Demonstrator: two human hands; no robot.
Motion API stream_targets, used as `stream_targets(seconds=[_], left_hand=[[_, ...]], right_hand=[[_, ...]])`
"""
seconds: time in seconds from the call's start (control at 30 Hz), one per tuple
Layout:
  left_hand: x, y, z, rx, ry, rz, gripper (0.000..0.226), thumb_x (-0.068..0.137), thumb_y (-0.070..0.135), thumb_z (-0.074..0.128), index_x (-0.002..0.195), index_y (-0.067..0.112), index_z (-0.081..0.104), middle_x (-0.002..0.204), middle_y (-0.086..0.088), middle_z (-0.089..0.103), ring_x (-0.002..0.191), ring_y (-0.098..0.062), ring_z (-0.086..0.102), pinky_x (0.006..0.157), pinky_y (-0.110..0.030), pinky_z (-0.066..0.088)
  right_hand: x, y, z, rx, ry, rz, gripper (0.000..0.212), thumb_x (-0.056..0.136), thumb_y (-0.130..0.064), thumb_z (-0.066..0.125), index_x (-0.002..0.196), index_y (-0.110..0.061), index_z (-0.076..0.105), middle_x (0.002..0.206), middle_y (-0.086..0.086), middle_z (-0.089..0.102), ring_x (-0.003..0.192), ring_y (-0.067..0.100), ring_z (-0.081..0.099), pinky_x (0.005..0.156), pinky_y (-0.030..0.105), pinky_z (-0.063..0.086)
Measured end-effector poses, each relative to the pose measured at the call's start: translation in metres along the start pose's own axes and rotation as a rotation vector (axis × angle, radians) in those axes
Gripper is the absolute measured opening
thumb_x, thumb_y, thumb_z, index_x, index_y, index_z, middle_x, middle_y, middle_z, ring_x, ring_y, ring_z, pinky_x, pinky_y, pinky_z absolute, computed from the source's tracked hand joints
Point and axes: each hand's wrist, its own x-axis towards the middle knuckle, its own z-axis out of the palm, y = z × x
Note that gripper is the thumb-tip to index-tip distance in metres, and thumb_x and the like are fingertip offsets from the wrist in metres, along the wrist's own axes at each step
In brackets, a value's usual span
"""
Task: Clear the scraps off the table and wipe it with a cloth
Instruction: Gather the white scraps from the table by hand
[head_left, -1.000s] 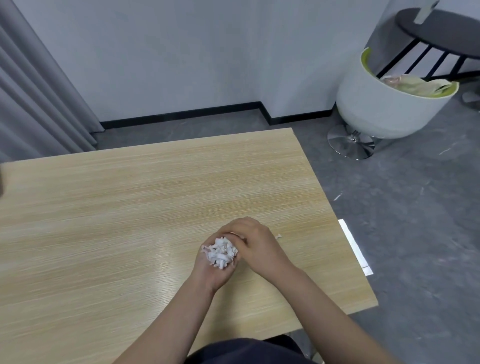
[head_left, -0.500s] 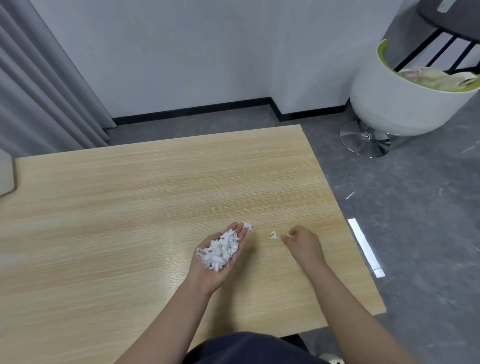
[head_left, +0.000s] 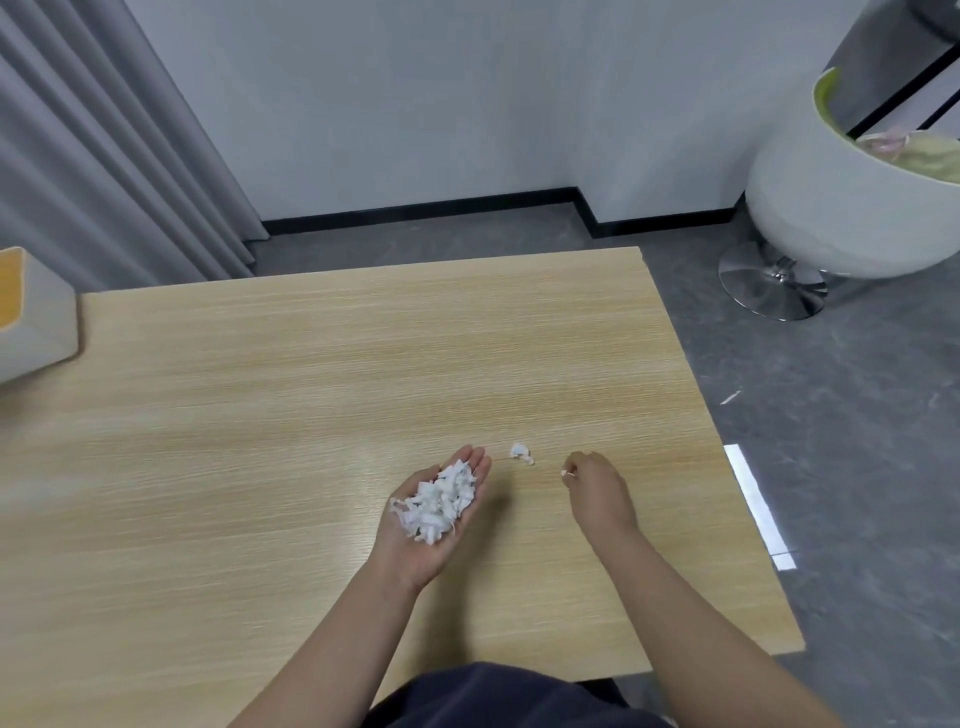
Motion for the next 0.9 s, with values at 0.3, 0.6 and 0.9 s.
stream_targets(seconds=[0.3,0.6,0.9], left_hand=[[-0.006,0.012,-0.009,-0.005,0.012,0.032,0.077,0.036,-0.019,0.083,0.110,-0.013,0.063,0.124,-0.025,0.059,0.104,-0.041,0.063,0.086,-0.051,0.051],[-0.010,0.024,-0.012,-0.017,0.035,0.064,0.079,0.032,-0.018,0.084,0.108,-0.013,0.064,0.123,-0.024,0.060,0.103,-0.041,0.063,0.087,-0.051,0.049],[-0.010,0.027,-0.002,-0.007,0.069,0.066,0.035,0.075,0.002,0.054,0.105,-0.012,0.065,0.120,-0.023,0.062,0.096,-0.039,0.067,0.085,-0.050,0.048]], right_hand=[[0.020,-0.026,-0.006,0.163,-0.089,-0.186,0.016,0.091,-0.019,0.056,0.103,-0.018,0.068,0.092,-0.002,0.067,0.084,0.016,0.061,0.075,0.031,0.049],[0.035,-0.043,0.006,0.069,-0.168,-0.126,0.024,0.086,-0.009,0.061,0.109,-0.014,0.062,0.094,0.004,0.065,0.087,0.021,0.061,0.074,0.030,0.049],[0.022,-0.060,-0.021,0.228,-0.105,-0.147,0.006,0.084,-0.015,0.067,0.079,-0.018,0.068,0.078,-0.005,0.065,0.076,0.012,0.061,0.067,0.024,0.047]])
